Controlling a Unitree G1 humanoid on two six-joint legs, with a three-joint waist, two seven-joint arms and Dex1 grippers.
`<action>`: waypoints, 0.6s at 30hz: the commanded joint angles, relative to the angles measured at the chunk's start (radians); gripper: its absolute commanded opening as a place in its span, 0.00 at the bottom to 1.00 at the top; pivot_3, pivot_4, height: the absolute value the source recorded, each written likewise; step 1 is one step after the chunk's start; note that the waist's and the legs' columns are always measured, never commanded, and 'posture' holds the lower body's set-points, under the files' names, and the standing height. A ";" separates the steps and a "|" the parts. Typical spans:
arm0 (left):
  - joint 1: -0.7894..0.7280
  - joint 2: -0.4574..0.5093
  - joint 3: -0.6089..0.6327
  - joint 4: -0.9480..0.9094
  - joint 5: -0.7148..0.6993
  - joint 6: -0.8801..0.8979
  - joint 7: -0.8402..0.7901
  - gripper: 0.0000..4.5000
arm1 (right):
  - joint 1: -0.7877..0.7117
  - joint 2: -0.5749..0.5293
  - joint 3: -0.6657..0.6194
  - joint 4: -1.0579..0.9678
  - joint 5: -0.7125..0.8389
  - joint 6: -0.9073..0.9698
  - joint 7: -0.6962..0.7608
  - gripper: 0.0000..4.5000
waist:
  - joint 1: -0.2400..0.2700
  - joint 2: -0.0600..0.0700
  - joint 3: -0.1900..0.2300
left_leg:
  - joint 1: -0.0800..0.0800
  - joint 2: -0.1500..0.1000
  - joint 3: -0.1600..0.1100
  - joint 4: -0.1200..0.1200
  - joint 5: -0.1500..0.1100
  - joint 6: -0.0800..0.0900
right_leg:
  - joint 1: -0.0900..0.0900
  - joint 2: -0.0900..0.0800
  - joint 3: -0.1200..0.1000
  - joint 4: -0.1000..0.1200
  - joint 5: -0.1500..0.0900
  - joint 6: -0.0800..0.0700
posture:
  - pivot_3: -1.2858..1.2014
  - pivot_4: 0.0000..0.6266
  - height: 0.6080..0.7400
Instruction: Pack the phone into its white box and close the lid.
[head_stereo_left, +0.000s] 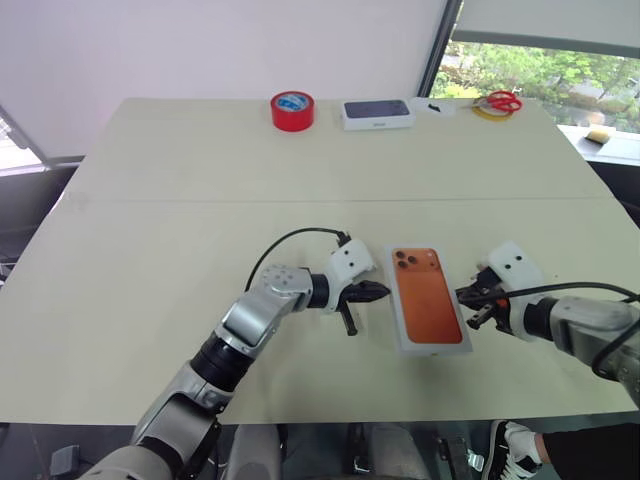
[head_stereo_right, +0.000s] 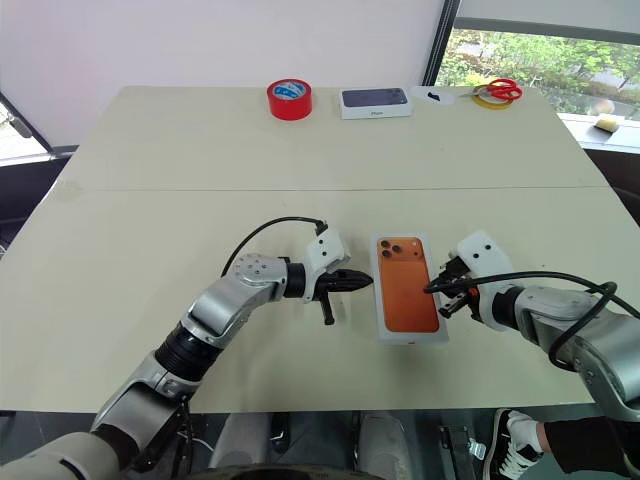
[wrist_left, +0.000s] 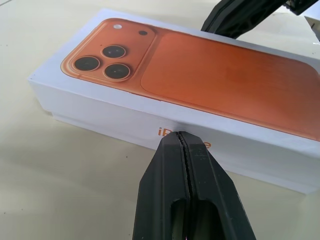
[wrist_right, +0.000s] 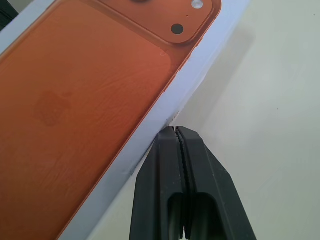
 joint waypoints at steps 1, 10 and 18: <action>-0.015 -0.019 -0.004 -0.031 -0.005 -0.020 -0.006 0.00 | 0.003 0.009 -0.003 -0.045 -0.015 -0.008 0.033 0.01 | 0.000 0.000 0.000 | 0.000 0.000 0.000 0.000 0.000 0.000 | 0.000 0.000 0.000 0.000 0.000 0.000 | 0.52 0.24 0.93; -0.033 -0.022 0.097 0.009 -0.046 0.002 0.028 0.00 | 0.099 -0.031 -0.148 -0.057 -0.063 -0.075 0.162 0.01 | 0.001 0.000 0.000 | 0.000 0.000 0.000 0.000 0.000 0.000 | 0.000 0.000 0.000 0.000 0.000 0.000 | 0.52 0.24 0.93; -0.065 -0.096 0.063 0.039 -0.013 -0.003 0.076 0.00 | 0.211 0.018 -0.183 -0.190 -0.014 -0.091 0.264 0.01 | 0.001 0.000 0.000 | 0.000 0.000 0.000 0.001 0.000 0.000 | 0.001 0.000 0.000 0.000 0.000 0.000 | 0.52 0.24 0.93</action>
